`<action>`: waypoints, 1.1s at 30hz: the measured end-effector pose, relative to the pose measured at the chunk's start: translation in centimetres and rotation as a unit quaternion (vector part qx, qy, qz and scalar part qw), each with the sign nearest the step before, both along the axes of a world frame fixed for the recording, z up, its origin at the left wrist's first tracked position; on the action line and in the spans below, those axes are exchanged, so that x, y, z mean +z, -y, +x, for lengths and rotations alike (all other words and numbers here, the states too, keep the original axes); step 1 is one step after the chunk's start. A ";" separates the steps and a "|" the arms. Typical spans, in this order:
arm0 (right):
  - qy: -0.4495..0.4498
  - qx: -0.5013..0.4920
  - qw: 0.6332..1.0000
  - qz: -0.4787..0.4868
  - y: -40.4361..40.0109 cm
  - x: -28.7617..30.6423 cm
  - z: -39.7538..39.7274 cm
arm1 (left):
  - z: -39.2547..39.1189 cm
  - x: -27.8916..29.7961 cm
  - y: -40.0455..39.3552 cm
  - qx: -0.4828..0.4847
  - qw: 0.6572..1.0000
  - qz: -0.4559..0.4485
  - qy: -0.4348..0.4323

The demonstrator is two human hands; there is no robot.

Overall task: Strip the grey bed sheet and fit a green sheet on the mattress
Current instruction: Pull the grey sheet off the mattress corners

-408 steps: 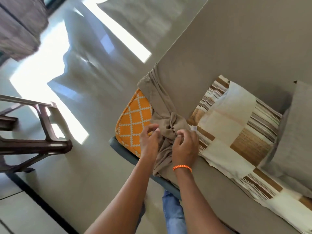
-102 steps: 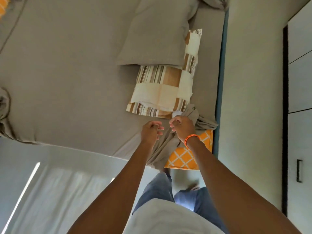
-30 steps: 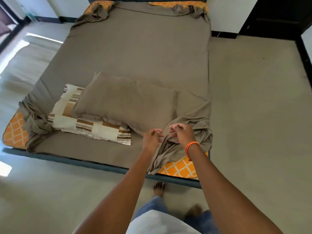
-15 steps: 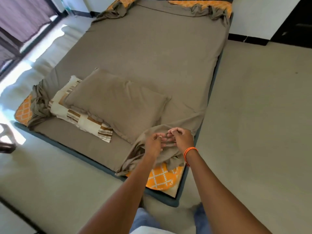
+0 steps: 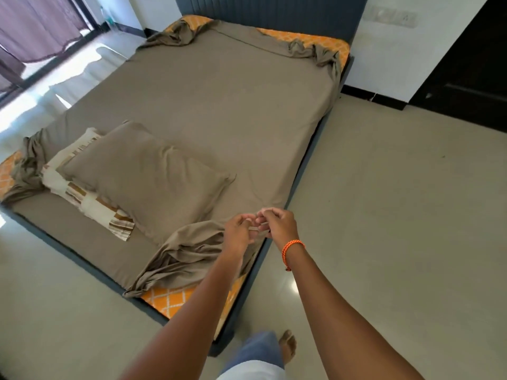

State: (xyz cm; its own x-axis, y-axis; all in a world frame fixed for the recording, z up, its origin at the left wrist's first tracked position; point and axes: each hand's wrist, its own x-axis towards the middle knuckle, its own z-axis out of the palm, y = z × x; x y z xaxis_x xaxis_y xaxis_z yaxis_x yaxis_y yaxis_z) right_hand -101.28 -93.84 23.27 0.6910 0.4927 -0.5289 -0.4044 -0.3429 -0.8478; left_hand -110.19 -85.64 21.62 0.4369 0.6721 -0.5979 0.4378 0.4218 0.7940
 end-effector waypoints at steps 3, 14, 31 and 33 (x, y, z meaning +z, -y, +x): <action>0.014 0.013 1.000 -0.009 0.4 0.4 3.7 | 3.9 -0.1 -0.3 0.013 1.000 -0.008 0.006; 0.084 0.036 0.995 -0.048 -7.1 -1.9 27.2 | 27.4 -1.5 -8.5 0.011 0.999 0.012 0.034; 0.095 0.110 0.989 -0.016 -25.8 -0.2 71.6 | 68.7 1.1 -27.8 0.010 0.999 0.041 0.003; 0.091 0.124 0.988 -0.024 -27.9 -2.1 77.2 | 73.9 -0.1 -29.3 0.020 0.999 0.045 -0.003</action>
State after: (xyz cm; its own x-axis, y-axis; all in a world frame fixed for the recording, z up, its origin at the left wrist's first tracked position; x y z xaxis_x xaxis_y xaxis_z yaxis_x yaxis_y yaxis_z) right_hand -24.04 -65.93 21.14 0.6383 0.6359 -0.4339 -0.1450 -0.4543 -0.8790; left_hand -36.28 -56.30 21.47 0.4050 0.7404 -0.5364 0.4262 0.3662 0.8272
